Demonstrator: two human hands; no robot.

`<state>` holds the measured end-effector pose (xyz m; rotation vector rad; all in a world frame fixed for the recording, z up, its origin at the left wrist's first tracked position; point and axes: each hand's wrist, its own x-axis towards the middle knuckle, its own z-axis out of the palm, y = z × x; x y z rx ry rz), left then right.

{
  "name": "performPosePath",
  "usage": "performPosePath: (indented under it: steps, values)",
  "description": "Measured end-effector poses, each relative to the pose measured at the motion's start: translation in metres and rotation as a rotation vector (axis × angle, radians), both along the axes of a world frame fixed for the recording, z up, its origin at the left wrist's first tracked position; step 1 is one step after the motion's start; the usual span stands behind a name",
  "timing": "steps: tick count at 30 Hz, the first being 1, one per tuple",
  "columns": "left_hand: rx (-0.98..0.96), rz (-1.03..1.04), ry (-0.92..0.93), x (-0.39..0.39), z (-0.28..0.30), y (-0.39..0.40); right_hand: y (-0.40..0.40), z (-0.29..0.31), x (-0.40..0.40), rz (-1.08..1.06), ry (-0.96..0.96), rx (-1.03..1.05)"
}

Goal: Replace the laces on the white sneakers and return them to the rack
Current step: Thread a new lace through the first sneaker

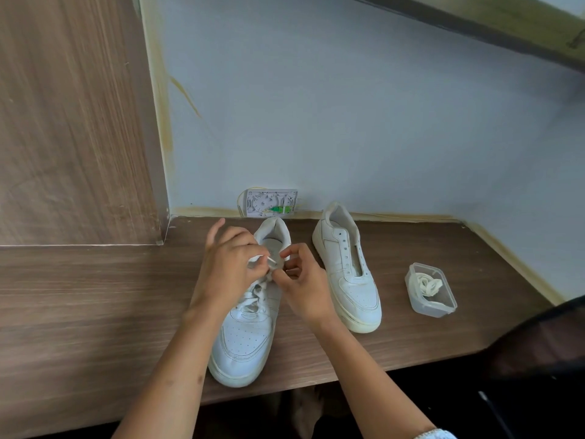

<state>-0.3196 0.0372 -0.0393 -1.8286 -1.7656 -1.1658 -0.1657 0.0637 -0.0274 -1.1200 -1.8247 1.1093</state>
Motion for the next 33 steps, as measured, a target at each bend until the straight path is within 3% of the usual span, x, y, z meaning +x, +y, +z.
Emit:
performPosePath:
  steps: [12, 17, 22, 29, 33]
  values:
    - [-0.075, -0.051, 0.036, -0.001, -0.006, 0.002, 0.004, -0.008, 0.001, -0.034, 0.002, -0.03]
    - [-0.164, -0.035, -0.05, -0.001, -0.008, -0.002, 0.008, -0.005, 0.005, -0.007, 0.095, -0.124]
    - [-0.26, -0.087, -0.139, -0.002, -0.011, -0.004, 0.009, -0.003, 0.01, 0.003, 0.041, -0.02]
    - [-0.289, -0.253, -0.347, -0.015, -0.002, -0.008, 0.019, 0.007, 0.022, -0.099, -0.109, 0.081]
    - [-0.323, -0.334, -0.398, -0.019, -0.002, -0.01, 0.032, 0.007, 0.042, -0.323, -0.188, 0.136]
